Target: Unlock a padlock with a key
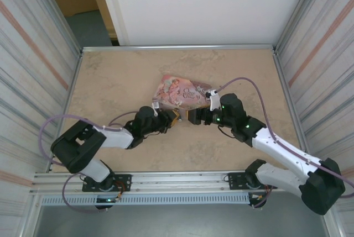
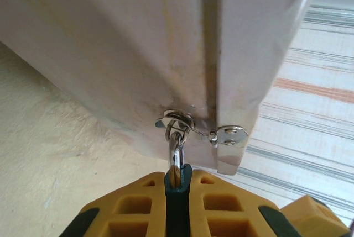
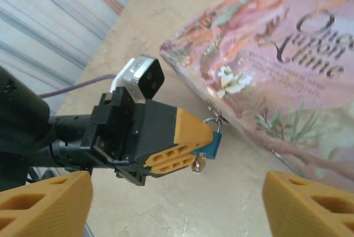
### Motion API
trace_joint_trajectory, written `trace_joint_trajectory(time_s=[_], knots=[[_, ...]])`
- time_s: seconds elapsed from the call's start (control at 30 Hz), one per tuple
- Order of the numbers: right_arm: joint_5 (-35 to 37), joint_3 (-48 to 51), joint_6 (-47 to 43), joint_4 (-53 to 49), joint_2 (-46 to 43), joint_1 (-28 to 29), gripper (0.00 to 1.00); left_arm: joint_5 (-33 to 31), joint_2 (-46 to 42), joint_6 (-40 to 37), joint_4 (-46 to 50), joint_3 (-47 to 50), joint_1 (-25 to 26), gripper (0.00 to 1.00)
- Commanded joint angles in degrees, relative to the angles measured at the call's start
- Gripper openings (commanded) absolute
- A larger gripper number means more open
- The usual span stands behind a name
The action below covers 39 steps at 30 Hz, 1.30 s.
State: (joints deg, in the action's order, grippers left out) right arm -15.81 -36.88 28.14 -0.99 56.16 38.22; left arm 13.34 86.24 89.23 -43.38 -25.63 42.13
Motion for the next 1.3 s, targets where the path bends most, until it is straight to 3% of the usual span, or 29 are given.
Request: trace_joint_trajectory(time_s=[0.0, 0.23, 0.5, 0.67, 0.8, 1.03, 1.27], knots=[[1.4, 0.4, -7.4, -0.1, -2.4, -0.2, 0.83, -1.0, -5.2, -0.7, 12.5, -3.5, 0.2, 0.00], [2.5, 4.1, -12.6, 6.4, -6.0, 0.0, 0.96, -0.4, -9.4, 2.0, 31.6, -9.5, 0.2, 0.00], [1.8, 6.2, -28.6, 5.4, -9.1, 3.4, 0.97, 2.2, -8.2, 6.4, 43.0, -15.2, 0.2, 0.00], [11.7, 5.7, -44.0, -0.1, -9.5, 11.6, 0.95, 3.5, -7.3, 7.7, 43.9, -17.2, 0.2, 0.00], [20.5, 4.6, -50.6, -2.5, -7.4, 17.1, 0.83, 3.7, -6.8, 9.4, 43.9, -17.8, 0.2, 0.00], [28.1, 5.2, -56.3, -0.1, -2.9, 21.2, 0.58, 4.9, -5.8, 10.8, 43.1, -18.1, 0.2, 0.00], [29.5, 4.3, -58.8, 2.2, 3.6, 23.0, 0.52, 4.8, -5.8, 11.1, 43.3, -18.1, 0.2, 0.00]])
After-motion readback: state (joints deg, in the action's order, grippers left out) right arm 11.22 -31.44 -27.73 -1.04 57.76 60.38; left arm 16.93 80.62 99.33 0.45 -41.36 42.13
